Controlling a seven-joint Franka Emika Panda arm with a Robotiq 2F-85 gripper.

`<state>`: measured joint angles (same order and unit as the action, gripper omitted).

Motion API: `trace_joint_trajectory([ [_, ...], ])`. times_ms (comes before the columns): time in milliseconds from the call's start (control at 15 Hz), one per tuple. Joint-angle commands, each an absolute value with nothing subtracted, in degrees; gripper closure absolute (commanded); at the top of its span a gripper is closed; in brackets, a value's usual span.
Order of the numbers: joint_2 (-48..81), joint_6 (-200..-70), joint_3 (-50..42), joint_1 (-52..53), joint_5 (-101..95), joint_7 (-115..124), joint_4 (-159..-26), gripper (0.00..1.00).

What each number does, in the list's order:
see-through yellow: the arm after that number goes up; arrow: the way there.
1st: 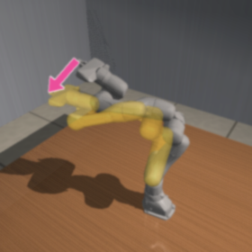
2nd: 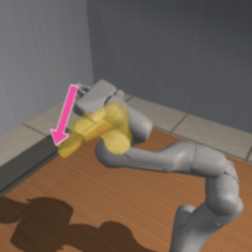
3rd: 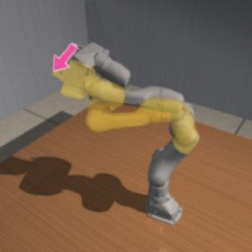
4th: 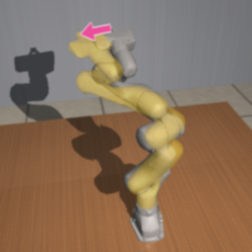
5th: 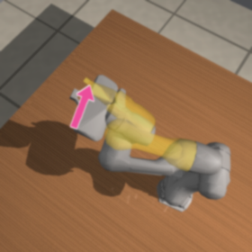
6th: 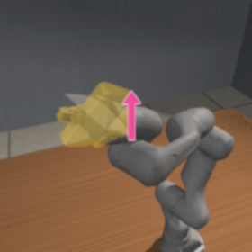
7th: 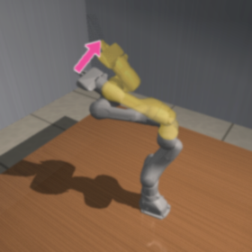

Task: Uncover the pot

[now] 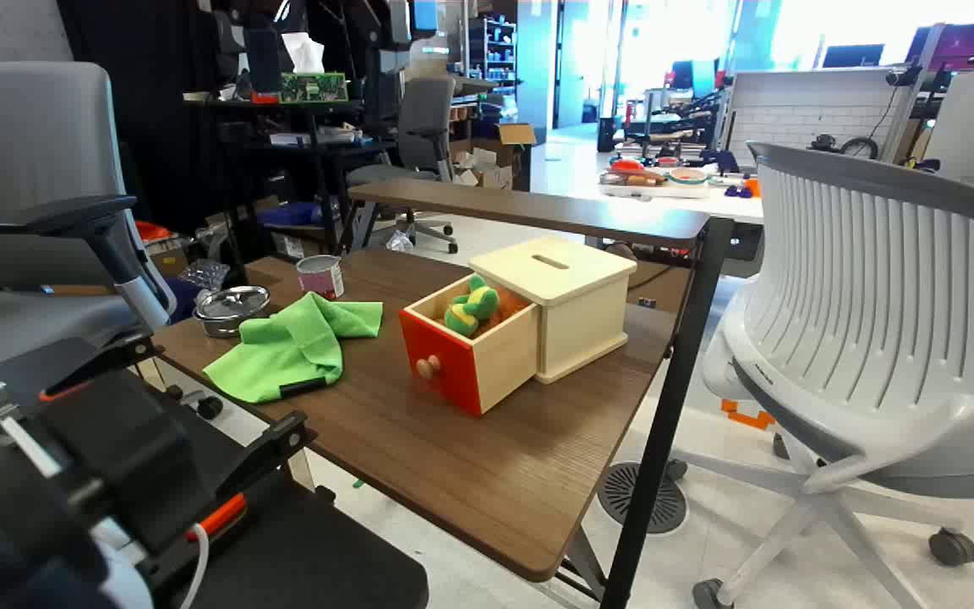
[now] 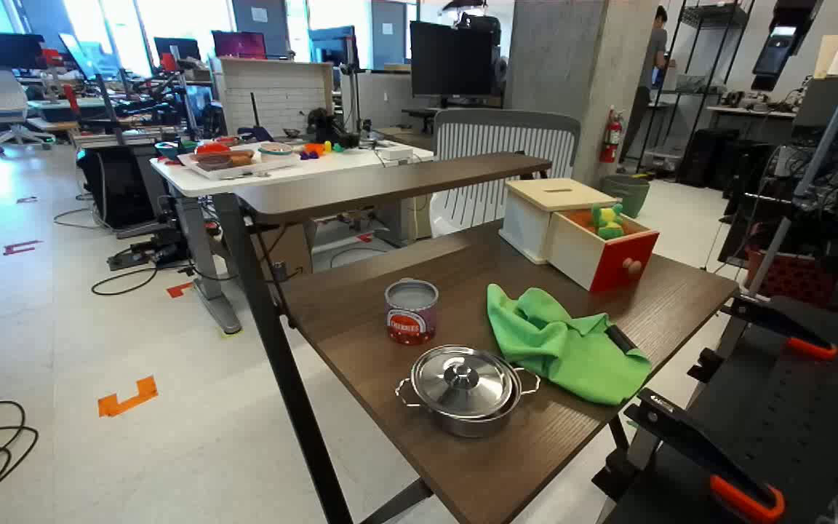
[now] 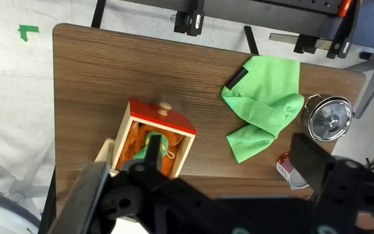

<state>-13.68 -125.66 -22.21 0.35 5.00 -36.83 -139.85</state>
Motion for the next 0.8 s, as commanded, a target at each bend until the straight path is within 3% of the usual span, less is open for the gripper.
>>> trace_joint_trajectory([
  [0, -13.4, -125.5, -19.5, -2.4, 5.8, -37.4, -139.8, 0.00],
  [733, -9.5, -136.8, -8.3, 0.7, 4.9, -32.7, -148.5, 0.00],
])
